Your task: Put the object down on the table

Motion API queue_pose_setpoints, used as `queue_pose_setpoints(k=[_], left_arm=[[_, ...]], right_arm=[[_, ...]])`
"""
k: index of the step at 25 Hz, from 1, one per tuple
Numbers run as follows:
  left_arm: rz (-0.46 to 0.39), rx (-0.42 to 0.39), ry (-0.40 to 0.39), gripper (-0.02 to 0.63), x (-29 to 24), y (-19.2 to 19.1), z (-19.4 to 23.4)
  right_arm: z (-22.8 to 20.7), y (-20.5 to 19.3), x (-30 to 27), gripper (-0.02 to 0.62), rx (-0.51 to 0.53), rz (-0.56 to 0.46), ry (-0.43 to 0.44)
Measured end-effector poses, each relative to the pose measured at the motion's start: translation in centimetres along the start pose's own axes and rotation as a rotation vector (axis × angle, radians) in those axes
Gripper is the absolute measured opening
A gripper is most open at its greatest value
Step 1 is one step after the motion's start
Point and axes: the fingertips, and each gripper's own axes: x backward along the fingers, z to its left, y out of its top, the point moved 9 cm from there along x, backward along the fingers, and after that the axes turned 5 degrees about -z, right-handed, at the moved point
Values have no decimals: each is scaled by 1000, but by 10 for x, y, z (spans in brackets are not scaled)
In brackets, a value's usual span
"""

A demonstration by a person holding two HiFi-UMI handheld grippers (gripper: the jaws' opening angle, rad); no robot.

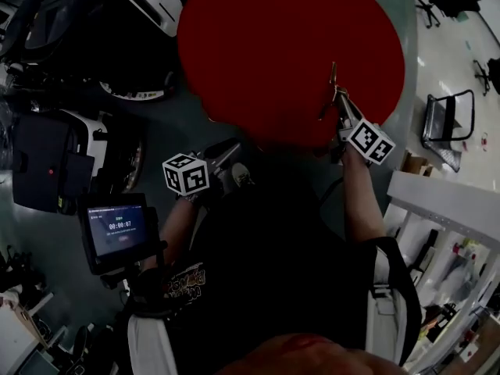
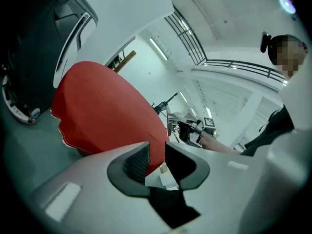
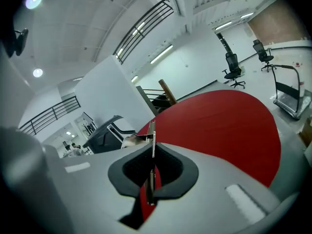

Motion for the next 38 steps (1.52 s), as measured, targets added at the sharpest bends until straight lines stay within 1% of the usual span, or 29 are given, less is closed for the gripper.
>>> queue_pose_setpoints(k=[2, 3, 6, 8, 11, 13, 14, 16, 18, 20, 22, 24, 26, 30, 32, 34, 36, 38], left_arm=[[-12, -11, 7, 107, 2, 1, -4], [-20, -10, 10, 107, 4, -1, -8], [-35, 12, 35, 107, 12, -7, -8], [-46, 30, 66, 107, 15, -8, -5], [-83, 44, 112, 107, 7, 3, -3], [-114, 44, 133, 107, -2, 12, -7], [-123, 36, 143, 107, -6, 16, -10], [-126, 7, 168, 107, -12, 22, -16], [-118, -13, 194, 107, -15, 25, -18], [-118, 0, 216, 107, -17, 26, -18], [-131, 39, 228, 107, -20, 27, -19], [-153, 80, 226, 107, -22, 30, -22], [-169, 104, 223, 107, -21, 28, -19], [-161, 109, 219, 107, -38, 19, -10], [-163, 113, 211, 107, -45, 22, -12], [-169, 114, 206, 107, -42, 28, -17], [-178, 114, 203, 106, -35, 31, -19], [-185, 118, 202, 106, -30, 29, -17]], right_arm=[[-10, 2, -23, 5, 63, 42, -32], [-14, 5, -34, 5, 121, 65, -48], [-23, 11, -71, 5, 364, 138, -103], [-29, 14, -101, 5, 500, 200, -135], [-41, 18, -154, 5, 682, 287, -141], [-47, 18, -183, 5, 819, 341, -131], [-47, 18, -195, 5, 865, 363, -122], [-47, 18, -213, 5, 906, 392, -109], [-47, 18, -226, 5, 914, 400, -106], [-46, 15, -236, 5, 929, 410, -98], [-43, 15, -240, 6, 961, 415, -83], [-36, 16, -240, 6, 995, 404, -69], [-31, 11, -239, 7, 1008, 390, -60], [-42, -3, -244, 13, 1032, 381, -42], [-42, -7, -244, 27, 1073, 399, -23], [-33, -14, -241, 61, 1129, 429, -2], [-26, -23, -239, 76, 1182, 445, 6], [-25, -32, -238, 90, 1205, 453, 6]])
